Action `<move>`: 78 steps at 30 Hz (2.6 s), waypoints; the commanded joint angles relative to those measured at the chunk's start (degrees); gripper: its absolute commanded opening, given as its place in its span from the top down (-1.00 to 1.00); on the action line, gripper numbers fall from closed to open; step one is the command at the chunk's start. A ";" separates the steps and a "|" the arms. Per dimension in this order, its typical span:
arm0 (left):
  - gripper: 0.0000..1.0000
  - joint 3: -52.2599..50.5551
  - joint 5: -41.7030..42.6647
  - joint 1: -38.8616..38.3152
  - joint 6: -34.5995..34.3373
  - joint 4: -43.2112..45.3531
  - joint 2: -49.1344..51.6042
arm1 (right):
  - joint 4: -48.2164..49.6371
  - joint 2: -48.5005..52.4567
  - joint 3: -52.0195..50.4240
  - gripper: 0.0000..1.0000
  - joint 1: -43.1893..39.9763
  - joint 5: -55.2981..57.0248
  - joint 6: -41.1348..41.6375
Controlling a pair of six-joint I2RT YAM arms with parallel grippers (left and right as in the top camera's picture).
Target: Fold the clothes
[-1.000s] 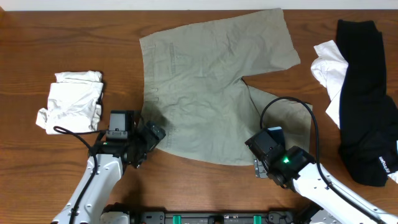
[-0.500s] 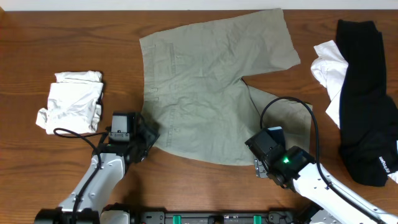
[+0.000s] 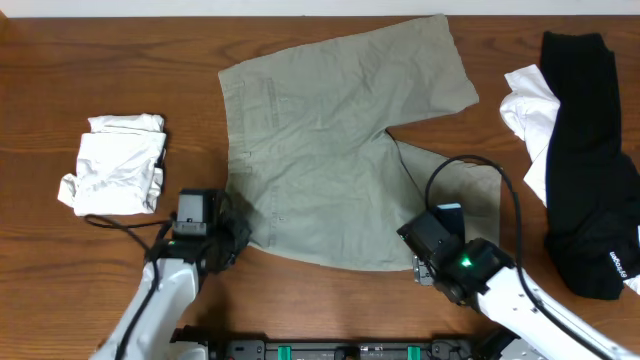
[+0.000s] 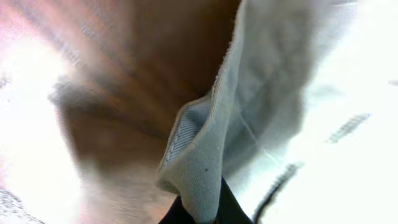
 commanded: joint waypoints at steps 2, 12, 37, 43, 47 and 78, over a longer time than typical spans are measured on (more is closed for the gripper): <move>0.88 0.79 -0.57 0.20 2.82 -0.02 -8.48 | -0.33 -6.43 1.75 -0.54 0.17 -3.23 1.42; 0.88 1.20 -1.27 0.20 2.86 -2.27 -16.87 | -11.52 -15.06 2.45 -0.51 -3.26 -14.84 27.80; 0.88 1.20 -1.84 0.20 12.09 -8.07 -15.98 | -11.61 -15.15 -7.02 -0.71 -12.68 -21.38 45.83; 0.88 1.20 -1.86 0.20 12.09 -8.31 -15.98 | -9.53 -15.15 -9.75 -0.71 -15.08 -21.35 46.03; 0.88 1.20 -1.84 0.20 12.09 -8.63 -15.98 | -6.56 -15.15 -12.22 -0.68 -16.52 -20.92 46.86; 0.88 1.20 -2.29 0.20 13.18 -8.90 -15.96 | 9.86 -15.26 -13.86 -0.64 -17.44 -23.98 40.59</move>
